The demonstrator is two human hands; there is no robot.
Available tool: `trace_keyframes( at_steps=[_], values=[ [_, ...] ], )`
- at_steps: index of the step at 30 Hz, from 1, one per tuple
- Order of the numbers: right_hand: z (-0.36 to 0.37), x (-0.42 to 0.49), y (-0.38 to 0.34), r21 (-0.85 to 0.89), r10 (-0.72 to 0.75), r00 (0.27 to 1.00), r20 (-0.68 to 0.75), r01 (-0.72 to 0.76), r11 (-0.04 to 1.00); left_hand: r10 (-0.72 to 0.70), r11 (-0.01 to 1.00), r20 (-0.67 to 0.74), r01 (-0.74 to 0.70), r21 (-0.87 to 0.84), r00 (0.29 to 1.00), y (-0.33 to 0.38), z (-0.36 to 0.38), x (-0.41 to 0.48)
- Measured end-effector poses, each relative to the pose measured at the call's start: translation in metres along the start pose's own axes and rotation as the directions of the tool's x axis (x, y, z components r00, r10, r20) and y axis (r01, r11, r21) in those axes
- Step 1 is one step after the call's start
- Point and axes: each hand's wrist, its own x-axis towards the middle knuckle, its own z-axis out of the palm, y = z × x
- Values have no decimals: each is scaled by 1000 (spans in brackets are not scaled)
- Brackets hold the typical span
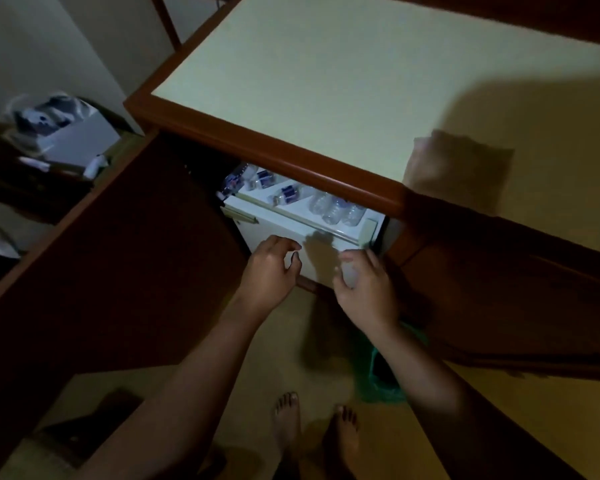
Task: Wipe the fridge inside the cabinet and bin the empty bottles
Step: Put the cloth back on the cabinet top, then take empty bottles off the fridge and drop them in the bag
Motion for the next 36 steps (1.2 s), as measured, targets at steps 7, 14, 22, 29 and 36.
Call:
trace_keyframes(
  at_steps=[7,14,22,29,36],
  values=[
    [98,80,62,51,339,938,-67,-336,940,-52,998,35,53,-45,998,-61,105,69],
    [162,140,123,107,385,895,-226,-370,923,8,1000,-43,-9,-28,999,-93,196,120],
    [177,173,145,70,327,849,-414,-329,942,-24,999,-137,27,20,990,-91,228,142],
    [178,191,151,40,480,822,-307,-493,869,-47,991,-140,64,119,989,-79,238,136],
    [170,181,149,-9,520,829,-205,-533,846,-148,979,-159,167,114,976,-69,239,122]
  ],
)
